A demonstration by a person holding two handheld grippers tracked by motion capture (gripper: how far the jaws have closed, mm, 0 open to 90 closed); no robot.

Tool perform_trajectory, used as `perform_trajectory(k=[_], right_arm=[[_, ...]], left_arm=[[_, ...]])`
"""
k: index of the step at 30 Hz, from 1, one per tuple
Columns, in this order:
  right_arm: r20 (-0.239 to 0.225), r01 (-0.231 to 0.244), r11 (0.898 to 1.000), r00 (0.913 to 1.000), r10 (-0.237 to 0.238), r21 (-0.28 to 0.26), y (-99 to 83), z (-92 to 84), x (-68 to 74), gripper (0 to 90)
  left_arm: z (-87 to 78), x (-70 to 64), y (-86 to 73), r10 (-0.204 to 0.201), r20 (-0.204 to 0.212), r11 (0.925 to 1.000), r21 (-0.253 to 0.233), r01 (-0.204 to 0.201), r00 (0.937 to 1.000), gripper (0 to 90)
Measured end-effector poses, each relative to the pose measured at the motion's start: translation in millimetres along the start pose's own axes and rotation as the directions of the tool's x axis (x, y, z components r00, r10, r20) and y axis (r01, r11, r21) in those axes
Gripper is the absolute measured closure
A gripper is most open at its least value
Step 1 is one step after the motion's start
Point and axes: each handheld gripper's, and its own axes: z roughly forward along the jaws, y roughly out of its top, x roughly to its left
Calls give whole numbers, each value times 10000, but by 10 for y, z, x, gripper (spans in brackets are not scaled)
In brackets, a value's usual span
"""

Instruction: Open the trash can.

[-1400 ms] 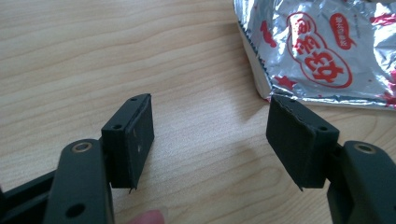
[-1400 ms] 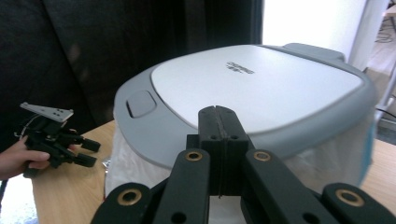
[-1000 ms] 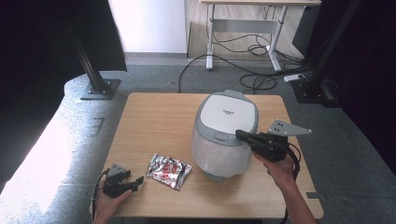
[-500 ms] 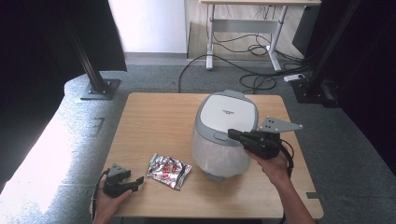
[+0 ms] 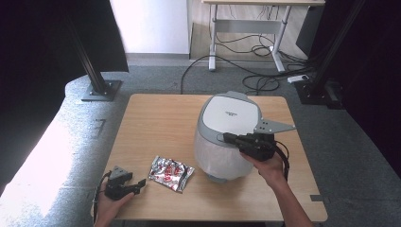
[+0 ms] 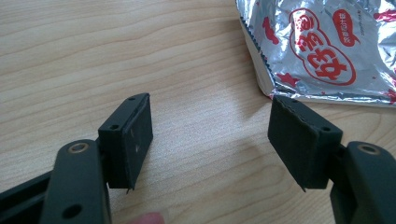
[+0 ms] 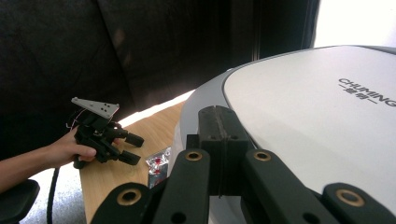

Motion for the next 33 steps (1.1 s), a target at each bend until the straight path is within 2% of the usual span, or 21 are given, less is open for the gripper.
perform_trajectory(k=[4, 12, 17, 21, 23, 24, 26, 29, 30, 31, 33], right_arm=[[13, 102, 9999, 9999, -102, 73, 0, -2, 11, 896], [-146, -44, 9998, 9999, 47, 194, -13, -6, 7, 896], [-243, -115, 9999, 9996, 116, 12, -27, -35, -3, 894], [292, 57, 9990, 9996, -44, -438, -73, -140, 4, 812], [744, 196, 9984, 9971, -155, -538, -107, -229, 0, 808], [1018, 262, 9970, 9946, -186, -735, -148, -331, -17, 791], [1089, 240, 9965, 9939, -152, -797, -164, -370, -23, 780], [1460, 397, 9959, 9889, -274, -817, -241, -501, -52, 725], [1657, 454, 9945, 9857, -292, -947, -311, -591, -72, 675], [1657, 454, 9945, 9857, -292, -947, -311, -591, -72, 675], [2025, 543, 9934, 9787, -330, -1007, -403, -685, -91, 600]], left_arm=[[4, -7, 2, 7, -23, 10000, -6, -7, 10000, 304], [5, -5, 3, 23, 24, 10000, -12, -23, 10000, 303], [4, -4, 4, 34, 49, 10000, 7, -34, 10000, 301], [2, -1, 4, 17, 83, 10000, 28, -17, 10000, 301], [4, -1, 3, 4, 80, 10000, -14, -4, 10000, 301], [5, -1, 4, -6, 88, 10000, -3, 6, 10000, 301], [7, -4, 4, 9, 65, 10000, -9, -9, 10000, 301], [8, -8, 6, 45, 50, 10000, 12, -45, 10000, 300], [8, -9, 6, 46, 46, 10000, 6, -46, 10000, 301], [8, -9, 6, 48, 47, 10000, 10, -48, 10000, 301], [8, -9, 5, 46, 59, 10000, 2, -46, 10000, 299]])
